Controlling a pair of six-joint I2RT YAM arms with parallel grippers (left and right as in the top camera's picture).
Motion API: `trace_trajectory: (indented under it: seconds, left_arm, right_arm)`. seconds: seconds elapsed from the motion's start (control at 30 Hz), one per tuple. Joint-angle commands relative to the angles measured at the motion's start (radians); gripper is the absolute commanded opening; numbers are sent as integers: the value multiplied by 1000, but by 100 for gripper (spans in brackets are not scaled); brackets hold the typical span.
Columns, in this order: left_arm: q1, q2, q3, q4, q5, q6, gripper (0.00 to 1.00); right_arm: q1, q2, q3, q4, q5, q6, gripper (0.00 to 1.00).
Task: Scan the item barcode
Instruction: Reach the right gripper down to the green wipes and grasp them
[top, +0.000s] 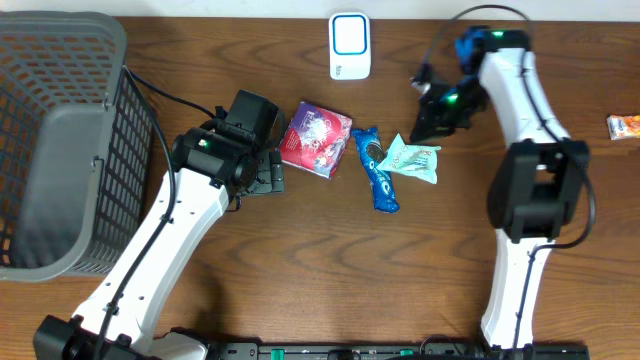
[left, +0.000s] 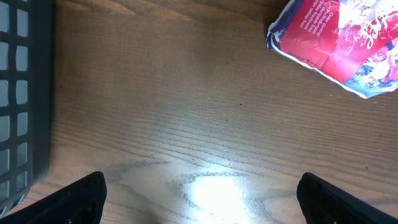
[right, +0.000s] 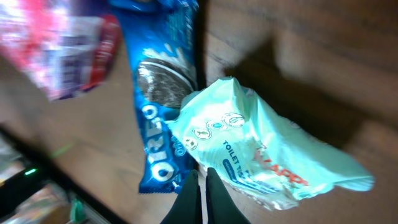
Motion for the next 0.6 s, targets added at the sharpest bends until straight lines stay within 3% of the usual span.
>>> trace_trajectory:
  seconds: [0.0,0.07,0.23,0.4,0.5,0.57]
  left_arm:
    - [-3,2,2,-6,-12,-6,98]
    - [-3,2,2,-6,-12,-6,98]
    - [-3,2,2,-6,-12,-6,98]
    - [-3,2,2,-6,-12,-6,98]
    - [-3,2,2,-6,-12,-6,98]
    - [-3,2,2,-6,-12,-6,98]
  right_arm:
    - [74,1,-14,-1,299,231,1]
    - [102,1,-23,-20,407,301,1]
    - [126,1,-81,-22,449,337,1]
    - [121,1,-231,142,592,483,1]
    - [121,1,-330,260,598,477,1]
    - [121,0,-336,246,597,477,1]
